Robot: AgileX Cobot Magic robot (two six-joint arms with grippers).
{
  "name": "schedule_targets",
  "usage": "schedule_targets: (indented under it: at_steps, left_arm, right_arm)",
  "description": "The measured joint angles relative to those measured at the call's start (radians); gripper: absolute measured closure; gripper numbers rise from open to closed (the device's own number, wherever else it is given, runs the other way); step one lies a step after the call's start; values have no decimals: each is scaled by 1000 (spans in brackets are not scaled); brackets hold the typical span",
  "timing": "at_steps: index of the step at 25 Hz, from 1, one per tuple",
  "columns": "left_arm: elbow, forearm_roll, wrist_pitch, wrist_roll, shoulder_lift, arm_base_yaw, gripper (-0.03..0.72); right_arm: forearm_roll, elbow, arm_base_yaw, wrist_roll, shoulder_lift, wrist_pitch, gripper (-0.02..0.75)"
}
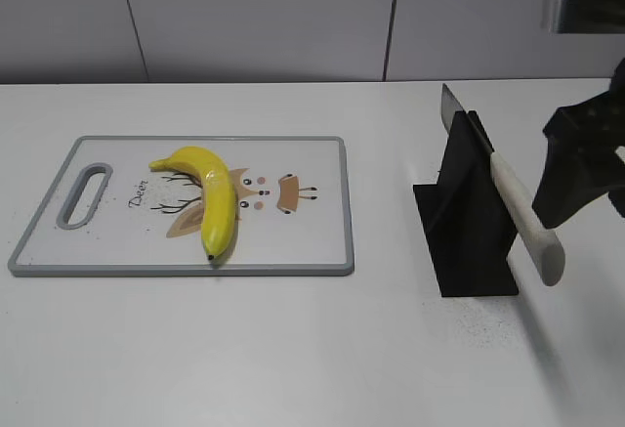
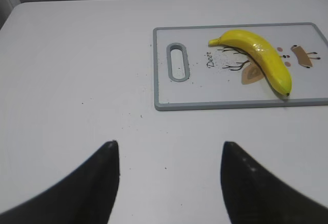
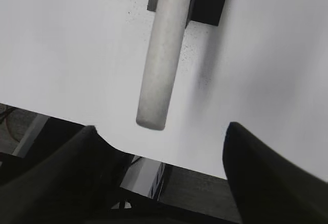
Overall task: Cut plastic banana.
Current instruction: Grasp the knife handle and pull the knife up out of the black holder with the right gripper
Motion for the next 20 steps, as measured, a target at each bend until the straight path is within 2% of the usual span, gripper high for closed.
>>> schedule_targets:
  at_steps: [8, 14, 20]
  left_arm:
    - [0, 0, 0, 0, 0, 0, 99]
    - [0, 0, 0, 0, 0, 0, 99]
    - [0, 0, 0, 0, 0, 0, 99]
  right_arm:
    - [-25, -8, 69, 99, 163, -31, 204]
    - [-73, -8, 77, 171, 225, -70, 214]
    - [-78, -11, 77, 196, 261, -74, 296]
